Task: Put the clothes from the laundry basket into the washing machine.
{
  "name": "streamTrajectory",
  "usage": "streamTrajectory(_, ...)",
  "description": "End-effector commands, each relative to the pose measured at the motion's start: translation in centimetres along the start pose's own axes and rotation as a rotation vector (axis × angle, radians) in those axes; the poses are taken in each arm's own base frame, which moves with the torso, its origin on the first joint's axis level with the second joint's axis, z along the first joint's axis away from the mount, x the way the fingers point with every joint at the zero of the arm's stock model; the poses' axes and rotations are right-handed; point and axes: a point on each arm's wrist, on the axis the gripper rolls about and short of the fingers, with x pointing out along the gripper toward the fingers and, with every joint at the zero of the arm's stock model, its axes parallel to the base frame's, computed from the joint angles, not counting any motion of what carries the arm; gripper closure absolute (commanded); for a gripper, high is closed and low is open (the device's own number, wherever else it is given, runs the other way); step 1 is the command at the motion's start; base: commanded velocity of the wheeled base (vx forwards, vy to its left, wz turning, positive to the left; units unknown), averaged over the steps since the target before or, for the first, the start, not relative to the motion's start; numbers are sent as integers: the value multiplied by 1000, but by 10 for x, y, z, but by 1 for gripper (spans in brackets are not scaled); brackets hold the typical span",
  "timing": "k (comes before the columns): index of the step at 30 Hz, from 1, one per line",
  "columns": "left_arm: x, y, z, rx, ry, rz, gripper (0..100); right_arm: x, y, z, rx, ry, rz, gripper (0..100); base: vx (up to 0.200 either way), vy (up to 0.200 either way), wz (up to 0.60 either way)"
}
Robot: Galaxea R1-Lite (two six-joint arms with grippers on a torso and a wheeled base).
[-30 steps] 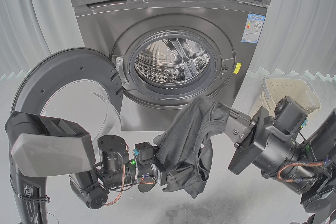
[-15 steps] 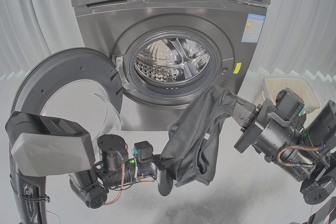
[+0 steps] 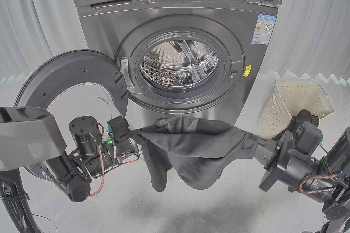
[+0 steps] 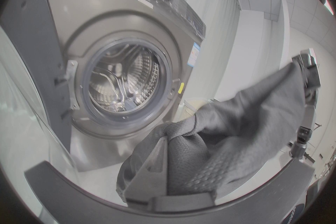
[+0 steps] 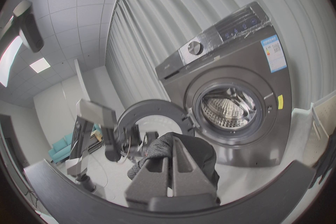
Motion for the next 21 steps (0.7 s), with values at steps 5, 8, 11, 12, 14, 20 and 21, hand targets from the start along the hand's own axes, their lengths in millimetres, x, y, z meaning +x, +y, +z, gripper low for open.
streamTrajectory(5,-22,-7,55,47,-169,37,100,-25,6,-20,9,124,35,100,0,0,0)
streamTrajectory(8,-33,-12,71,61,-216,32,100,-24,8,-24,11,143,45,100,0,0,0)
streamTrajectory(11,-50,-20,86,68,-261,24,100,-22,11,-30,13,170,60,100,0,0,0)
streamTrajectory(12,-56,-22,90,67,-275,19,100,-21,12,-33,14,183,62,100,0,0,0)
streamTrajectory(14,-67,-27,95,56,-290,5,100,-19,11,-39,14,211,61,100,0,0,0)
streamTrajectory(20,-68,-28,98,40,-301,-4,100,-20,17,-57,18,297,76,0,0,0,0)
streamTrajectory(21,-68,-27,97,39,-296,0,100,-19,16,-58,18,302,74,0,0,0,0)
